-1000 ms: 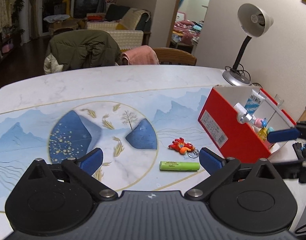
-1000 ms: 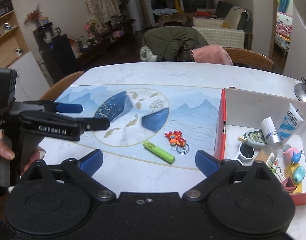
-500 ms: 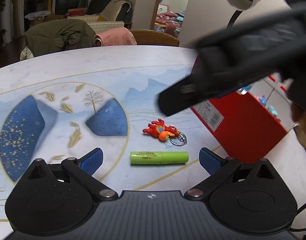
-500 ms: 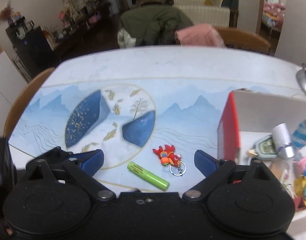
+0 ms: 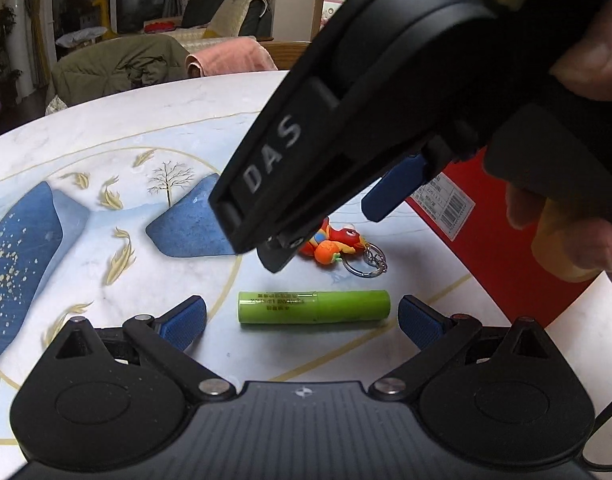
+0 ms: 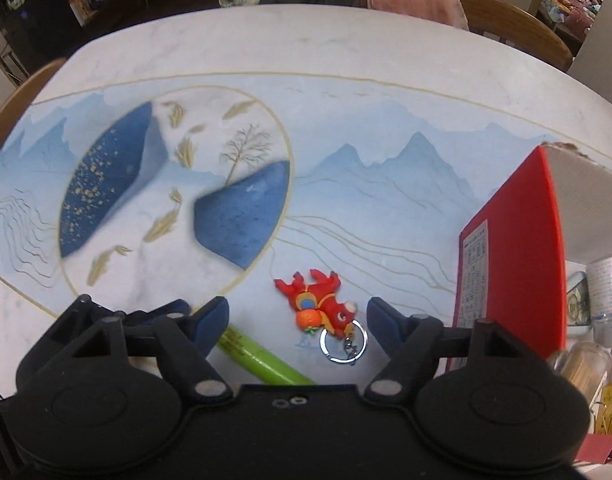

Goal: Organize rigid objects
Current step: 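Grasp the green battery with left tool while right grasps red dragon keychain, then carry the battery over the shoebox with left tool while right carries the keychain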

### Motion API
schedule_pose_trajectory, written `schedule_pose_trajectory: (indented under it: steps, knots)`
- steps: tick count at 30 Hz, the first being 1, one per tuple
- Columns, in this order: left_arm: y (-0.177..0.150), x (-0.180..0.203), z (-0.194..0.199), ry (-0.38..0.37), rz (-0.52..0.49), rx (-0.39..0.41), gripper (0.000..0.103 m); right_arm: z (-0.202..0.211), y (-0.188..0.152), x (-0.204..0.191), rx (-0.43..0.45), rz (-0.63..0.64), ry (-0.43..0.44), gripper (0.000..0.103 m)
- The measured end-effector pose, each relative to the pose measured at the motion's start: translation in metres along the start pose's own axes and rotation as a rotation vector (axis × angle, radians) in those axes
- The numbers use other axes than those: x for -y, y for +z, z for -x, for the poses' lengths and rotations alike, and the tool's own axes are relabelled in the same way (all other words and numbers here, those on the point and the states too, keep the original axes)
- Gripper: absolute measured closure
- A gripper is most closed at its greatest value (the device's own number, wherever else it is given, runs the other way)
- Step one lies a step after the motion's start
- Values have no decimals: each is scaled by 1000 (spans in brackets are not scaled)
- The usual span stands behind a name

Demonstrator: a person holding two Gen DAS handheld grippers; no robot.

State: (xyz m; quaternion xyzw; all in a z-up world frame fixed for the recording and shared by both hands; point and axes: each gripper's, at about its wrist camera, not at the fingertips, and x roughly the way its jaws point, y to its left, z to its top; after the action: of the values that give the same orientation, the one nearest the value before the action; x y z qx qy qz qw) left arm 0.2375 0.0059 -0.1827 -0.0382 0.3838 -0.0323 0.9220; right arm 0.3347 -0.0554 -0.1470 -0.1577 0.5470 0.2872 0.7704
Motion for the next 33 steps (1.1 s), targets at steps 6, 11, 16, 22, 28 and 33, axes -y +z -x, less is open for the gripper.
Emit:
schedule_pose_trajectory:
  steps: [6,11,16,22,28,33]
  knots:
    - [0,1,-1,-10,-12,10,1,-15,2,2,-34,8,-2,37]
    - [-1,-1,2,-5,1,17,6,-19,2,0,-34,34,-31,46]
    - [-1,0,3,-2,-15,20,21,-17,2,3,-26,20,-41,63]
    - [-1,-4,8,-19,-1,4,21,-11,-5,5,-12,-24,-41,64]
    - [2,-11,26,-31,56,3,21,12,-13,4,1,-36,-16,64]
    - [4,-11,47,-21,68,17,21,40,-21,3,27,-37,10,64]
